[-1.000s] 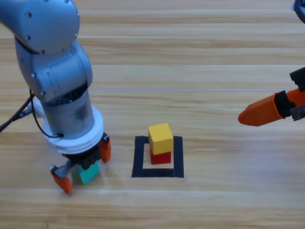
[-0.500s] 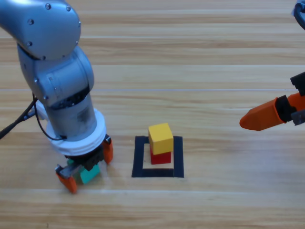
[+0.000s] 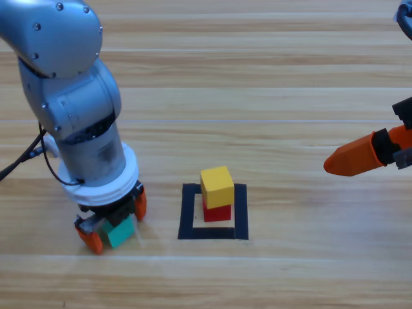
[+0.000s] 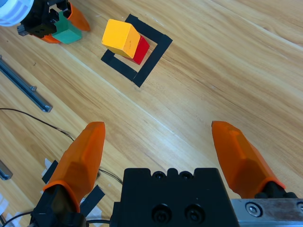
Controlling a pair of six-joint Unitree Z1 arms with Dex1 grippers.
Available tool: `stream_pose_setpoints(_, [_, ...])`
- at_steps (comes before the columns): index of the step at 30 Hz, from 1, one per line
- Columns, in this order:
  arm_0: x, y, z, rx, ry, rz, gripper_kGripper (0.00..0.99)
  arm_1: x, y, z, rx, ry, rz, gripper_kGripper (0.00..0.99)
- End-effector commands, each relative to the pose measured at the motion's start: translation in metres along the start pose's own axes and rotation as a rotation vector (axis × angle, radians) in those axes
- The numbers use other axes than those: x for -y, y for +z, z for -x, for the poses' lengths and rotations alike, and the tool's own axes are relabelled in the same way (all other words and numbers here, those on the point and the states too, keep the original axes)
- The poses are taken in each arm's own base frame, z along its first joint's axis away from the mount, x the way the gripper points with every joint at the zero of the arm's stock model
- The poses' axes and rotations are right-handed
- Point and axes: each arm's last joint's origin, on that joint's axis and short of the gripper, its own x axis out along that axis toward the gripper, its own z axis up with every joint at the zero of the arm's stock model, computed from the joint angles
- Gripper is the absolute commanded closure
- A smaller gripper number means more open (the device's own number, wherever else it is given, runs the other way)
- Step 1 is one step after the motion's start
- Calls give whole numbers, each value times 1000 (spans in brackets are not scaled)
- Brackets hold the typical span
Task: Stack the blocks in the rectangular block: red at the bottom, yellow in the middle, green on top
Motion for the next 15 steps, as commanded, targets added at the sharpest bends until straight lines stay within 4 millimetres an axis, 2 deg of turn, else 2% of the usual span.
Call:
stream_pose_setpoints(1, [-5, 20, -17, 10, 43, 3, 318, 9, -2, -7, -15, -21, -13, 0])
stream_pose_setpoints(5, [-7, 21, -15, 9, 62, -30, 568, 9, -2, -7, -15, -21, -13, 0])
stream_pose_setpoints(10, [-6, 23, -8, 5, 65, -111, 749, 9, -2, -7, -14, -21, -12, 0])
stream_pose_setpoints(13, [5, 29, 10, 0, 50, -261, 924, 9, -2, -7, -14, -21, -14, 0])
stream_pose_setpoints(15, [11, 30, 23, -2, 24, -379, 972, 9, -2, -7, -14, -21, -14, 0])
